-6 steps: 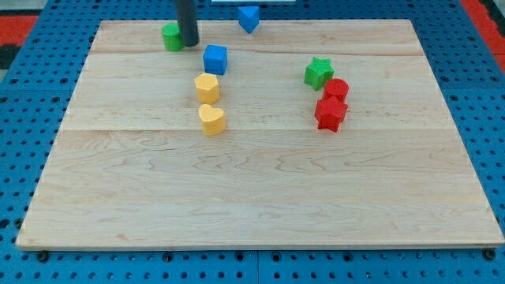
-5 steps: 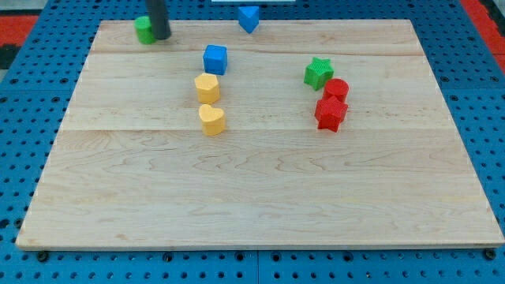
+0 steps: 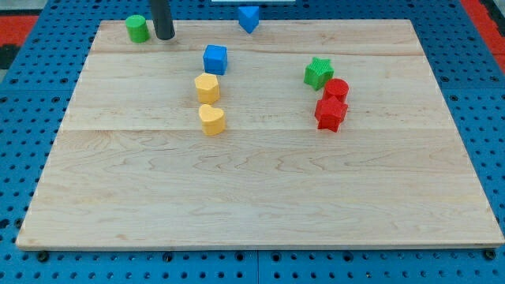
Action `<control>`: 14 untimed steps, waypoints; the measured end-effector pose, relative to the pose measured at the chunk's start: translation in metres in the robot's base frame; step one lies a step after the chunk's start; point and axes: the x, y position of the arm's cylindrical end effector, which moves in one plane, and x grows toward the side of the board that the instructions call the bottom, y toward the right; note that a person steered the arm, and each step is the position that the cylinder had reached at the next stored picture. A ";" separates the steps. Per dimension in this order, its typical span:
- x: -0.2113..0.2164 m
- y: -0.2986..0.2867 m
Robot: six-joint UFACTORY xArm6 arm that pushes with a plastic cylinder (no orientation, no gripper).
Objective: Push the blue cube towards top center of the board
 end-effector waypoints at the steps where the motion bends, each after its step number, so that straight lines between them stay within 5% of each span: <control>1: 0.000 0.008; 3: 0.001 0.034; 5: 0.090 0.034; 6: 0.095 0.054; 11: 0.035 0.106; 14: 0.007 0.190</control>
